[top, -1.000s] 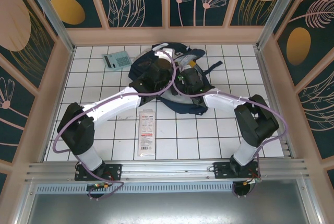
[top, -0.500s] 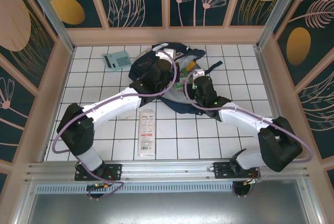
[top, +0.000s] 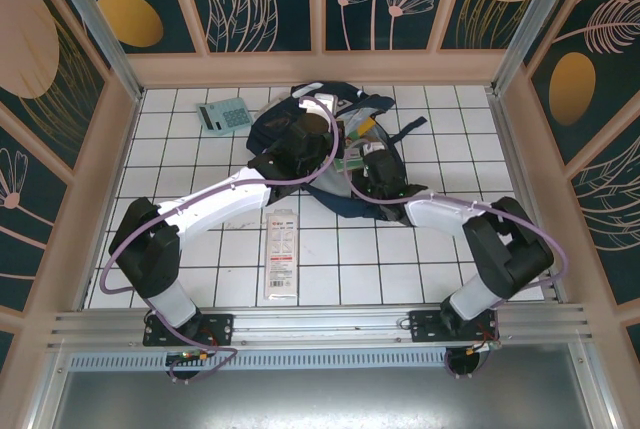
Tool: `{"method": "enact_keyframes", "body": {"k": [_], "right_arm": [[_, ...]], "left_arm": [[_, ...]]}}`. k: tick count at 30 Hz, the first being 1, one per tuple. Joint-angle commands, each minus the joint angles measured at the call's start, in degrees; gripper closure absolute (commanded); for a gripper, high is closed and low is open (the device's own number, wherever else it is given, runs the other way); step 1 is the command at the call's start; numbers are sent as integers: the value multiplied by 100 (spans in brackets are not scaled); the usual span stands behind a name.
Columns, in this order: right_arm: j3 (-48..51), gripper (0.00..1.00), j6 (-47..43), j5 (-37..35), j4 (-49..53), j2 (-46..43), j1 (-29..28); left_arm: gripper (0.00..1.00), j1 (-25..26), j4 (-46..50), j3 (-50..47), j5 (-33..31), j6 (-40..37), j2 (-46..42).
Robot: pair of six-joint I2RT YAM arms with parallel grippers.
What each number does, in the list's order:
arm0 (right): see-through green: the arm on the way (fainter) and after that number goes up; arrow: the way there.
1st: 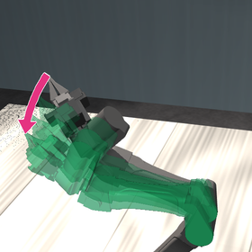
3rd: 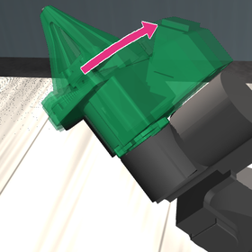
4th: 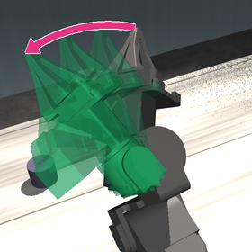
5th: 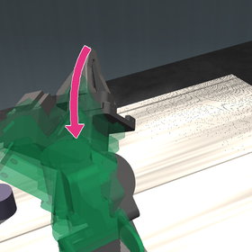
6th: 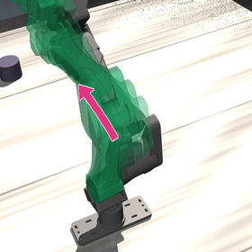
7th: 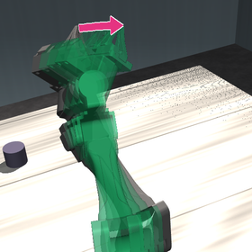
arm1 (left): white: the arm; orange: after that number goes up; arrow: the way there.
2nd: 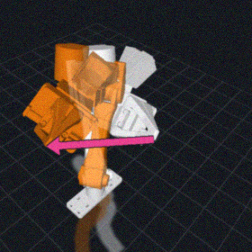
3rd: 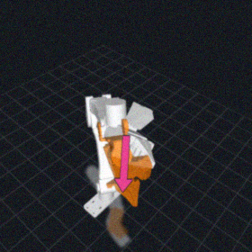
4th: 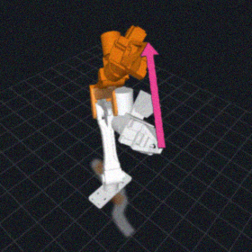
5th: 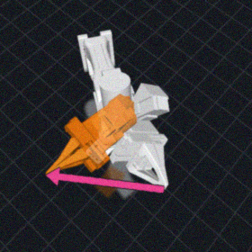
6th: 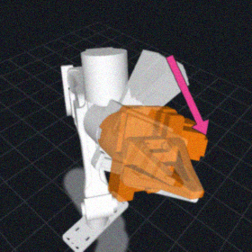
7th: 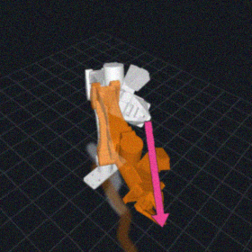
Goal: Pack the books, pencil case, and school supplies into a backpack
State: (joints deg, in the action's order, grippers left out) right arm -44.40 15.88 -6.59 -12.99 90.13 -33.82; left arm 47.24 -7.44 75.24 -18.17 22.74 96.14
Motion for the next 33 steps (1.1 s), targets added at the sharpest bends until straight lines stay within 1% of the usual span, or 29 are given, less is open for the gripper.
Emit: {"method": "enact_keyframes", "body": {"k": [1, 10, 11, 12, 15, 18, 20, 25, 28, 30, 33], "right_arm": [[-411, 90, 119, 110, -453, 217, 141], [-1415, 87, 195, 163, -495, 1213, 210], [-1454, 84, 223, 166, -534, 1241, 376], [-1474, 82, 247, 184, -546, 1240, 390], [-1334, 81, 317, 271, -560, 1015, 379], [-987, 74, 359, 312, -552, 555, 309], [-726, 72, 379, 227, -470, 207, 280], [5, 56, 467, -254, -171, -705, -317], [407, 53, 568, -626, 17, -1133, -777], [638, 52, 654, -885, 106, -1345, -1147], [960, 51, 838, -1207, 183, -1527, -1728]], "left_arm": [[100, 30, -550, 155, 63, 47, -271], [100, 28, -515, 109, 239, 46, -280], [100, 29, -519, 113, 240, 46, -273], [100, 30, -507, 113, 225, 46, -263], [100, 30, -464, 118, 127, 29, -223], [100, 22, -444, 161, -37, 11, -149], [100, 13, -408, 232, -141, 18, -81], [100, 5, -341, 451, -408, 66, 107], [100, -58, -238, 625, -519, 125, 171], [100, -101, -189, 713, -584, 158, 394], [100, -180, -112, 828, -648, 160, 508]]}}
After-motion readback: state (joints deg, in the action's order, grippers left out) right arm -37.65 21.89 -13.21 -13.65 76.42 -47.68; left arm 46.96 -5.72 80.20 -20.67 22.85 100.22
